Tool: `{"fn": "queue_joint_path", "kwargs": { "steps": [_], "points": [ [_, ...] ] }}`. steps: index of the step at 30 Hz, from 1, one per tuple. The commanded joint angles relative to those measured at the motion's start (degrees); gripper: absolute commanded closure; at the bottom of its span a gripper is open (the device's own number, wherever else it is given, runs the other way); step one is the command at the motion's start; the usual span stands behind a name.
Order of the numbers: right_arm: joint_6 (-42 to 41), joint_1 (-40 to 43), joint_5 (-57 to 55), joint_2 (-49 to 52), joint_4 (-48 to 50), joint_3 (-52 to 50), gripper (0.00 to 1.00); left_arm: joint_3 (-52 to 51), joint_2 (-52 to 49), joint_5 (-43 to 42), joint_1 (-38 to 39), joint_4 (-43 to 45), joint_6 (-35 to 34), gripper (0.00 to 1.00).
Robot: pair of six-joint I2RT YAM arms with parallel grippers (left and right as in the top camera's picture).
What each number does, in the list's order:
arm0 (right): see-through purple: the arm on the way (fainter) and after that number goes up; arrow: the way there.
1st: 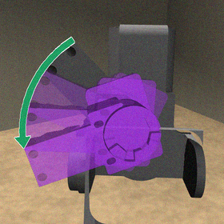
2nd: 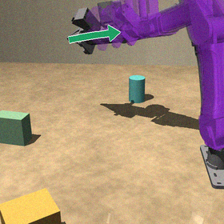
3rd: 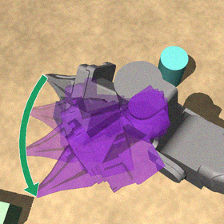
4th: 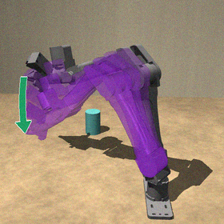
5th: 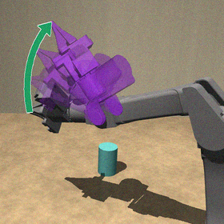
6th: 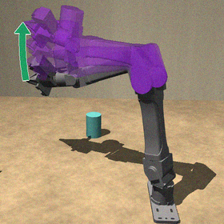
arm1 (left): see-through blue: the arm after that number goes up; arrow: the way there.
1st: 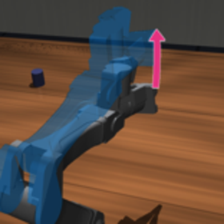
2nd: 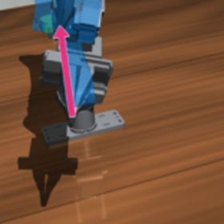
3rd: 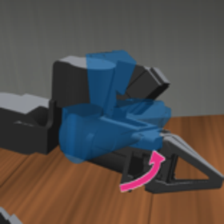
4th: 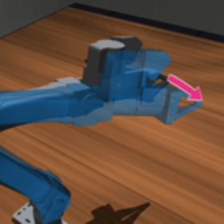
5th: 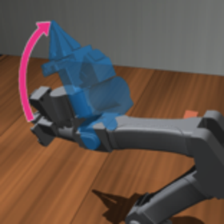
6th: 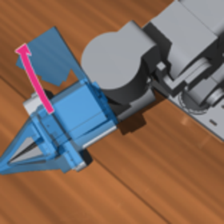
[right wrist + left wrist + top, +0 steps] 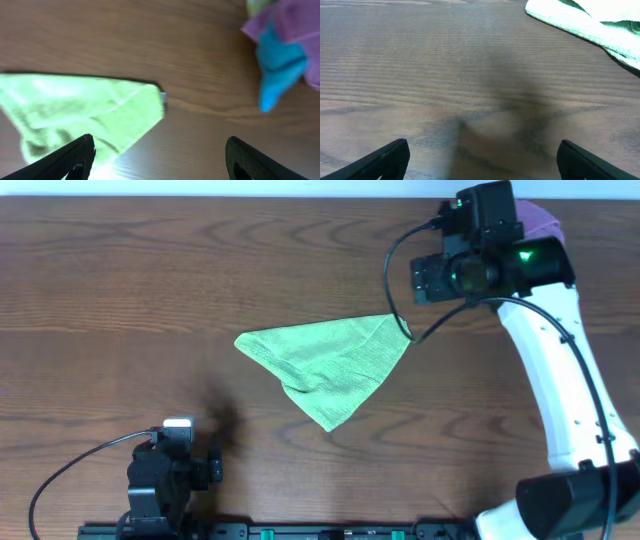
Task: Fold the cloth
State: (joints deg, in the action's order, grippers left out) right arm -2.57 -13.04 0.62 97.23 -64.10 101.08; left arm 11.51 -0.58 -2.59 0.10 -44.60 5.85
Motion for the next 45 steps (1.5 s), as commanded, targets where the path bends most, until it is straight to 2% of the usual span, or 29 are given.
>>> {"fn": "queue_joint_path", "kwargs": {
  "steps": [1, 6, 13, 18, 21, 28, 45],
  "points": [
    [-0.59, -2.49, 7.15, -0.59, -0.46, 0.26, 0.17, -1.18, 0.37, -0.39, -0.17, -1.88, 0.15, 0.05],
    [-0.63, -4.37, 14.84, -0.59, -1.57, 0.26, 0.23, -1.18, 0.37, -0.39, -0.2, -1.88, 0.15, 0.05],
    [0.04, -4.31, 19.67, -0.61, -4.94, -3.96, 0.21, -1.18, 0.37, -0.39, -0.17, -1.86, 0.15, 0.05],
    [6.12, -6.49, 28.79, -0.61, 0.26, -12.66, 0.16, -1.18, 0.37, -0.39, -0.17, -1.88, 0.15, 0.05],
    [6.58, -10.47, 23.82, -0.55, 5.64, -16.46, 0.13, -1.18, 0.37, -0.39, -0.2, -1.88, 0.15, 0.05],
    [13.09, -21.68, 5.16, 0.09, 13.31, -17.97, 0.13, -1.18, 0.37, -0.39, -0.2, -1.86, 0.15, 0.05],
    [17.66, -27.04, 2.69, 14.8, 21.62, -17.92, 0.18, -1.18, 0.37, -0.42, -0.17, -1.86, 0.13, 0.05]
  ]
}}
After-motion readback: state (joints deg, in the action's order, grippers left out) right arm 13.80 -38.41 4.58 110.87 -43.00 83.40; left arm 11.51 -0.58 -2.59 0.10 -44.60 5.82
